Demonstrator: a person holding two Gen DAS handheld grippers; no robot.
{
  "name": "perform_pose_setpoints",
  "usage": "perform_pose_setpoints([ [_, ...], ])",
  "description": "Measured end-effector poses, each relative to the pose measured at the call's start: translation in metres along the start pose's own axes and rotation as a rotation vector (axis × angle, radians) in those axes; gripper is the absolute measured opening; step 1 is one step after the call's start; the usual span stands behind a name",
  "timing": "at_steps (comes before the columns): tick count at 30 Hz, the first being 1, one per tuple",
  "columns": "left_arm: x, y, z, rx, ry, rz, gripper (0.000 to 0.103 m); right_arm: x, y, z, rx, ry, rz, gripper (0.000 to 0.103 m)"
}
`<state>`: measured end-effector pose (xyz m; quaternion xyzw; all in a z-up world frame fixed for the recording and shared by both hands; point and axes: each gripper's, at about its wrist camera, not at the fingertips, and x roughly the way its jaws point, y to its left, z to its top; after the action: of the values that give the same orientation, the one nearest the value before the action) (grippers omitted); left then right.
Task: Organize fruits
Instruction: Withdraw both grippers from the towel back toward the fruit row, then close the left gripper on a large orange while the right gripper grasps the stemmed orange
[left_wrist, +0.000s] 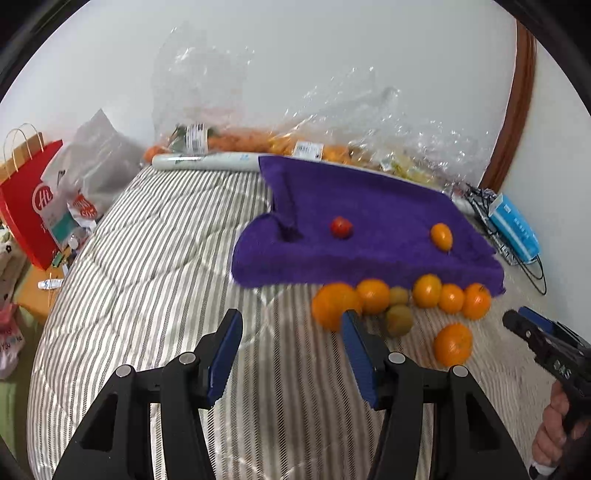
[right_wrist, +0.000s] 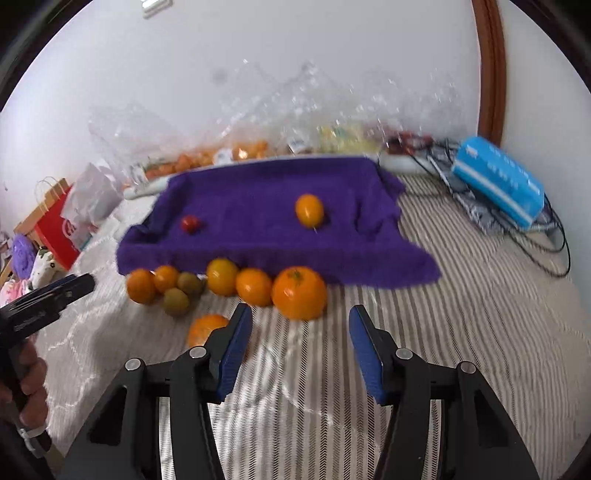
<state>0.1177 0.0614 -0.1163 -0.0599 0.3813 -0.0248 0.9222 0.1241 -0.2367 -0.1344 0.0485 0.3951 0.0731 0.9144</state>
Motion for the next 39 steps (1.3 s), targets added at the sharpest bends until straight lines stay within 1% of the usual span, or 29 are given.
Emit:
perform_pose_setpoints([
  [1, 0.001, 0.001, -0.002, 0.000, 0.004, 0.001, 0.053, 0.003, -0.001, -0.001, 0.005, 0.004, 0.000, 0.049],
  [7, 0.028, 0.005, -0.005, -0.028, 0.063, -0.022, 0.053, 0.024, -0.009, 0.002, 0.028, 0.036, 0.020, 0.049],
  [12, 0.042, 0.002, -0.007, -0.007, 0.100, -0.031, 0.053, 0.043, -0.003, 0.004, -0.029, 0.043, -0.001, 0.049],
  [16, 0.048, 0.005, -0.011, 0.010, 0.123, -0.024, 0.053, 0.058, 0.001, 0.007, -0.069, 0.055, -0.007, 0.049],
  [19, 0.047, 0.005, -0.012, 0.035, 0.116, -0.024, 0.053, 0.067, -0.001, 0.012, -0.071, 0.079, -0.001, 0.049],
  [21, 0.046, 0.005, -0.011, 0.029, 0.116, -0.029, 0.053, 0.070, -0.001, 0.014, -0.068, 0.077, 0.000, 0.049],
  [22, 0.046, 0.005, -0.011, 0.024, 0.114, -0.045, 0.052, 0.071, -0.001, 0.015, -0.071, 0.077, 0.000, 0.047],
  [23, 0.044, 0.005, -0.012, 0.016, 0.111, -0.067, 0.051, 0.072, -0.001, 0.016, -0.074, 0.079, 0.002, 0.044],
  [26, 0.038, 0.002, -0.010, 0.023, 0.091, -0.110, 0.050, 0.070, -0.003, 0.015, -0.079, 0.075, 0.003, 0.044],
  [29, 0.034, -0.009, -0.006, 0.060, 0.058, -0.120, 0.050, 0.062, -0.008, 0.011, -0.090, 0.055, 0.002, 0.043],
  [32, 0.042, -0.021, 0.000, 0.082, 0.066, -0.122, 0.050, 0.057, -0.014, 0.007, -0.091, 0.049, -0.005, 0.043],
  [35, 0.057, -0.027, 0.005, 0.086, 0.084, -0.101, 0.050, 0.057, -0.020, 0.005, -0.076, 0.074, -0.003, 0.043],
  [37, 0.063, -0.028, 0.007, 0.074, 0.081, -0.128, 0.050, 0.056, -0.018, 0.004, -0.082, 0.066, -0.015, 0.043],
  [38, 0.067, -0.030, 0.008, 0.076, 0.089, -0.123, 0.050, 0.055, -0.016, 0.004, -0.096, 0.061, -0.014, 0.043],
  [39, 0.070, -0.032, 0.007, 0.080, 0.098, -0.110, 0.047, 0.056, -0.015, 0.003, -0.102, 0.064, 0.002, 0.043],
])
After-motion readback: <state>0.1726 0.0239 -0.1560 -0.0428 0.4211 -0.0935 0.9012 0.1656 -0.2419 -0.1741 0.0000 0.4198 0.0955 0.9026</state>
